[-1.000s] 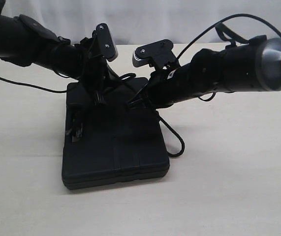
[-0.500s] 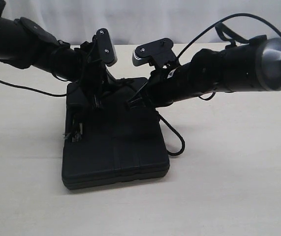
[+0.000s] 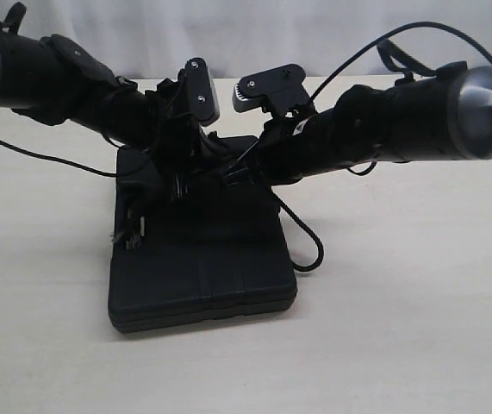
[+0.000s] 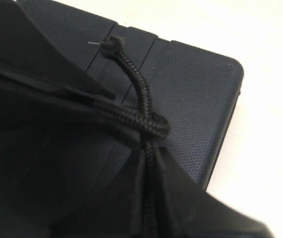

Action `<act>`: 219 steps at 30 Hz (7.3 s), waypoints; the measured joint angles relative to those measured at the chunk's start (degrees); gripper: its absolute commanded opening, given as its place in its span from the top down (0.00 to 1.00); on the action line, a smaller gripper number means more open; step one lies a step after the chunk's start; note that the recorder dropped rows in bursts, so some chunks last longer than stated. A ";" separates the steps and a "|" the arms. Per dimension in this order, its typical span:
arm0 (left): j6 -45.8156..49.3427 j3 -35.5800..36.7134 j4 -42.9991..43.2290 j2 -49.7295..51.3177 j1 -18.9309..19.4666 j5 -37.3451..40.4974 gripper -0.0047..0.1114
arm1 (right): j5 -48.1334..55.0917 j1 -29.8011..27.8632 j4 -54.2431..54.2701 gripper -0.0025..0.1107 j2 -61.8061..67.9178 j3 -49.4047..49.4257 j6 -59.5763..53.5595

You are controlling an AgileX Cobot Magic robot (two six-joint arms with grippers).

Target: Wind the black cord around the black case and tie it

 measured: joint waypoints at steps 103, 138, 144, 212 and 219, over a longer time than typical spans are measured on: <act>11.59 -3.34 1.41 4.20 -3.05 -15.64 0.69 | -0.50 0.07 0.13 0.94 -0.11 0.00 -2.34; 11.59 -3.34 -0.18 3.19 -3.27 -14.24 0.96 | -0.50 0.07 0.13 0.94 -0.11 0.00 -5.24; 11.59 -3.34 -1.72 3.19 -3.27 -15.11 0.96 | -0.39 0.07 0.13 0.74 -0.11 0.00 -8.45; -7.25 -1.94 -1.69 -12.74 -1.51 -10.03 0.96 | 7.59 -3.02 9.45 0.51 0.37 -4.36 -14.78; -7.25 -1.94 -1.69 -12.74 -1.51 -10.03 0.96 | 12.47 -4.84 5.92 0.50 0.37 -4.36 -14.78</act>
